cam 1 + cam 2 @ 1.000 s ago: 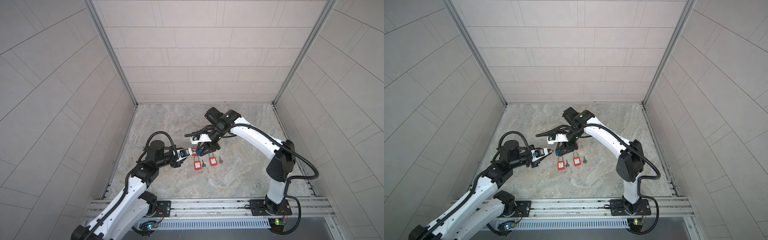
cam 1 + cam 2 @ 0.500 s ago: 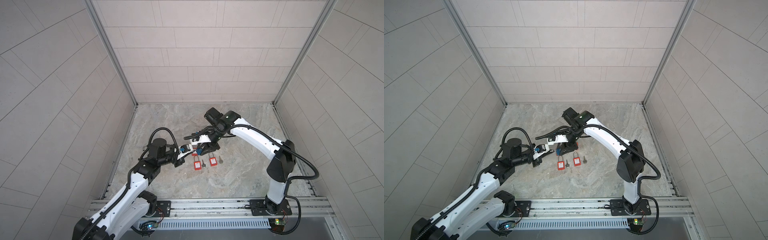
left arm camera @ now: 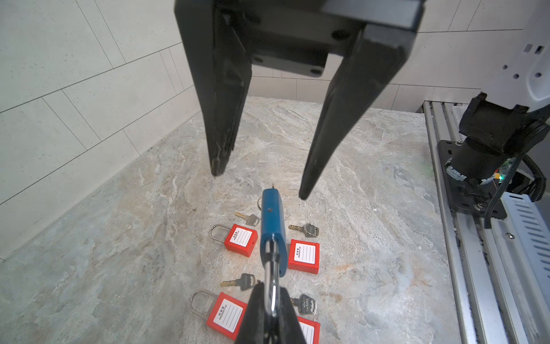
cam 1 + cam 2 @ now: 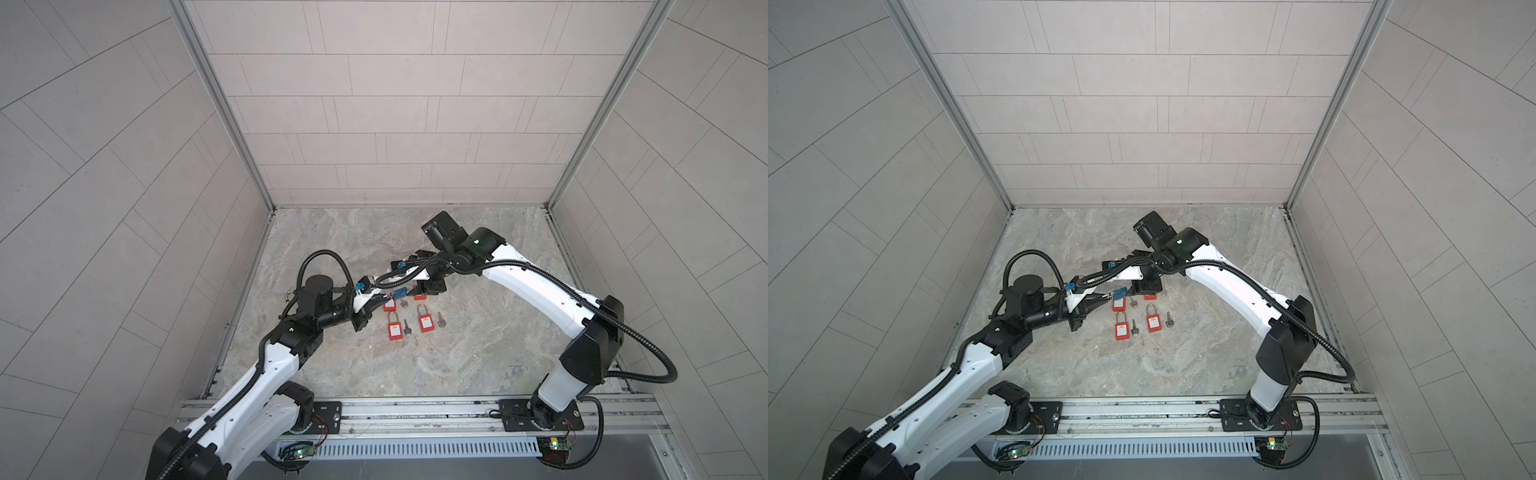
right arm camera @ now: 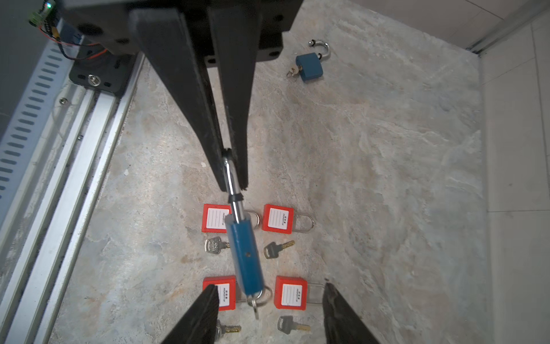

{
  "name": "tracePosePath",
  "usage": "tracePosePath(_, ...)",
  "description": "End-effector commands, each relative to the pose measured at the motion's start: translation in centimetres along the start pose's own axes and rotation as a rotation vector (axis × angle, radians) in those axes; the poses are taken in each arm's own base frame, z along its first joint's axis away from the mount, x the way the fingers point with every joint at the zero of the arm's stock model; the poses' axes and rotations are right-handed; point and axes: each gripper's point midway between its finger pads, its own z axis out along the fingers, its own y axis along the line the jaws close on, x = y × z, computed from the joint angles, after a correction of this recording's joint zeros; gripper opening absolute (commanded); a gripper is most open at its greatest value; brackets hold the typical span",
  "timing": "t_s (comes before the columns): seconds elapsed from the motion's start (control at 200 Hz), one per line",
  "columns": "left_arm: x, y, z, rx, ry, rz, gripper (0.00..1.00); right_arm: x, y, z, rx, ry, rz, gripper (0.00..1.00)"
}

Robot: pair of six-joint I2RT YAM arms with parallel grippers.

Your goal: Lock with the key

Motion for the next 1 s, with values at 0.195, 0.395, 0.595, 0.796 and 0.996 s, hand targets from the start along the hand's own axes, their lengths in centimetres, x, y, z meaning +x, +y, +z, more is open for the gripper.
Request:
tracePosePath(0.195,-2.9,-0.3,0.0,0.046,-0.081,0.004,0.00,0.8,-0.2,-1.7,0.054,0.059,0.023,0.55)
tracePosePath(0.395,-3.1,-0.4,0.0,0.057,-0.089,0.005,0.00,0.8,1.1,-1.1,-0.008,0.037,0.034,0.49)
tracePosePath(0.595,-3.3,-0.4,0.2,0.067,-0.101,0.005,0.00,0.1,2.9,-0.4,-0.099,-0.037,0.052,0.45)
tracePosePath(0.796,-3.9,-0.9,0.1,0.096,-0.126,0.015,0.00,0.4,3.6,0.4,-0.126,-0.042,0.057,0.40)
tracePosePath(0.996,-4.2,-1.4,0.0,0.125,-0.143,0.017,0.00,0.0,4.0,0.5,-0.150,-0.070,0.039,0.32)
